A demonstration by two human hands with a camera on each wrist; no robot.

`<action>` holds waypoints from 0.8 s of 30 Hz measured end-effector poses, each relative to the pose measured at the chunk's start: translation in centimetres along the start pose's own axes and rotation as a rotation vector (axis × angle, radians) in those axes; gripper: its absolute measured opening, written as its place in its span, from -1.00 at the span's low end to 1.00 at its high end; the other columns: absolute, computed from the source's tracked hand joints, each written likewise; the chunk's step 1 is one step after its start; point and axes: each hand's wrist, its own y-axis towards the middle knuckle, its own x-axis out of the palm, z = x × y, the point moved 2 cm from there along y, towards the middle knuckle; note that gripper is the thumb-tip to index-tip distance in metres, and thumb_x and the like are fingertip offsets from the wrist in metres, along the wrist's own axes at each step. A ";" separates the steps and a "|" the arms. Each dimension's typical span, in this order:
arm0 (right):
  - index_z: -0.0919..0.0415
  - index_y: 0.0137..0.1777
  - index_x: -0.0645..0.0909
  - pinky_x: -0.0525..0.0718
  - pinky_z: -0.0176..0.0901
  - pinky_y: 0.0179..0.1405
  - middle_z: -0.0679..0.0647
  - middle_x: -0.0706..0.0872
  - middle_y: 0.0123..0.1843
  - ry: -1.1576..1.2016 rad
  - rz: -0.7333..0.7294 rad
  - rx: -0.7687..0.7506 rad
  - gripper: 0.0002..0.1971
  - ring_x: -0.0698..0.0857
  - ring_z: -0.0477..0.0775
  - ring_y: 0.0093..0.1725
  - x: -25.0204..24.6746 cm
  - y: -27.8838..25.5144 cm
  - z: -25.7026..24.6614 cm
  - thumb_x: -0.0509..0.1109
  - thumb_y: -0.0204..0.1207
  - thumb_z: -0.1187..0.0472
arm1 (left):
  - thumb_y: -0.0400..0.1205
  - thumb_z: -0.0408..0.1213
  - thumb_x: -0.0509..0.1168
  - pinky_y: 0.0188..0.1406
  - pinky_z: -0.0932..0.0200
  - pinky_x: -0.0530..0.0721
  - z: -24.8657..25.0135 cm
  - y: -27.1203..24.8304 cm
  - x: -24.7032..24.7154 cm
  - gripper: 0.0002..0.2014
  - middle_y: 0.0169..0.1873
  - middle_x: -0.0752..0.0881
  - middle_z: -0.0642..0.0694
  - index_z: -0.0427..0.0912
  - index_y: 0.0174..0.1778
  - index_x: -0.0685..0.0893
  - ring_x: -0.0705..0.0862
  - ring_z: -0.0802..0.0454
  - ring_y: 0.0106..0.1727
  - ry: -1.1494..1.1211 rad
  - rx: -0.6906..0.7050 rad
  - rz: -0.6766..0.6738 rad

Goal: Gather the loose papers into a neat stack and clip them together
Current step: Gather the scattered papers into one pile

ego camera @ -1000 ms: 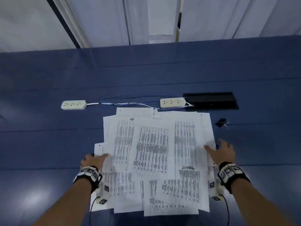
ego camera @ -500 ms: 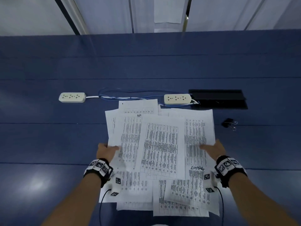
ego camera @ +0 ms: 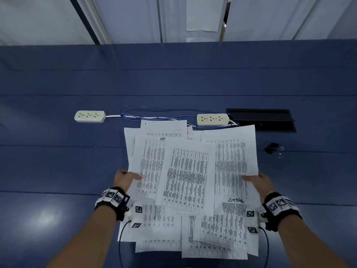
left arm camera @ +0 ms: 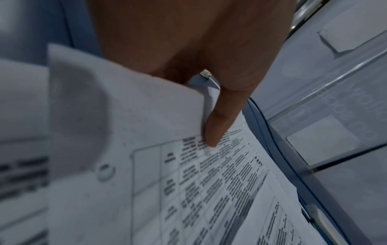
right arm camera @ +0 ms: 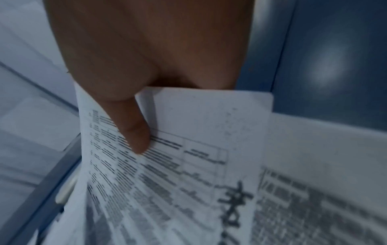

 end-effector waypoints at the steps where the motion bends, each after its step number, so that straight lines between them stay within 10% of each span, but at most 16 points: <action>1: 0.27 0.26 0.65 0.54 0.30 0.39 0.23 0.75 0.18 -0.009 -0.040 0.037 -0.54 0.67 0.31 0.23 0.1 0.2 0.0 0.64 0.35 0.33 | -0.17 -0.20 0.73 0.28 -0.32 0.64 0.0 0.0 0.3 -0.05 0.18 0.74 -0.25 -0.30 0.20 0.62 0.71 -0.27 0.17 0.008 -0.016 -0.037; 4: 0.22 0.46 0.53 0.47 0.54 0.40 0.18 0.68 0.39 -0.085 -0.133 0.126 0.08 0.61 0.34 0.39 -1.6 6.6 4.8 0.87 -0.13 -0.02 | 0.18 -0.12 0.72 0.47 -0.23 0.47 1.0 -1.8 1.3 -0.36 0.41 0.64 -0.24 -0.21 0.17 0.77 0.57 -0.26 0.42 0.114 -0.070 -0.158; 6: 0.24 0.56 0.42 0.43 0.51 0.43 0.17 0.56 0.53 -0.119 -0.191 0.172 0.24 0.53 0.35 0.49 -1.9 8.0 6.2 0.87 -0.17 -0.10 | 0.20 -0.07 0.72 0.55 -0.30 0.37 1.3 -2.8 1.5 -0.20 0.53 0.53 -0.28 -0.29 0.36 0.68 0.45 -0.30 0.55 0.172 -0.071 -0.190; 11: 0.48 0.59 0.31 0.36 0.26 0.56 0.36 0.45 0.60 -0.249 -0.139 0.126 0.07 0.41 0.40 0.58 0.4 1.4 1.1 0.75 0.17 0.04 | 0.33 -0.24 0.69 0.41 -0.17 0.44 1.8 -3.4 1.5 -0.34 0.32 0.67 -0.21 -0.40 0.32 0.67 0.55 -0.23 0.40 0.193 -0.090 -0.169; 15: 0.33 0.40 0.51 0.38 0.16 0.49 0.19 0.63 0.35 -0.156 -0.176 0.089 -0.45 0.55 0.22 0.37 1.1 0.0 0.4 0.59 0.43 0.35 | 0.37 -0.41 0.65 0.38 -0.12 0.53 1.5 -3.4 1.3 -0.42 0.17 0.70 -0.18 -0.43 0.28 0.60 0.61 -0.20 0.27 0.198 -0.051 -0.160; 17: 0.38 0.42 0.50 0.41 0.22 0.52 0.25 0.63 0.39 -0.185 -0.176 0.076 -0.39 0.56 0.27 0.40 1.2 0.5 0.9 0.63 0.38 0.38 | 0.27 -0.35 0.70 0.46 -0.26 0.52 1.1 -2.8 1.3 -0.15 0.37 0.64 -0.26 -0.46 0.46 0.48 0.58 -0.31 0.40 0.188 -0.010 -0.150; 20: 0.46 0.53 0.38 0.45 0.29 0.51 0.33 0.53 0.54 -0.229 -0.102 0.049 -0.09 0.50 0.39 0.51 1.6 1.1 1.5 0.74 0.21 0.30 | 0.43 -0.51 0.59 0.47 -0.19 0.49 1.7 -3.9 1.2 -0.31 0.36 0.60 -0.19 -0.52 0.44 0.45 0.55 -0.31 0.43 0.231 0.020 -0.063; 24: 0.45 0.17 0.61 0.64 0.11 0.24 0.35 0.74 0.24 -0.215 0.075 -0.055 -0.69 0.69 0.31 0.14 0.7 0.9 1.0 0.55 0.45 0.43 | 0.41 -0.48 0.61 0.43 -0.27 0.56 1.5 -3.8 -0.3 -0.35 0.33 0.66 -0.34 -0.56 0.37 0.51 0.60 -0.38 0.38 0.265 0.041 0.032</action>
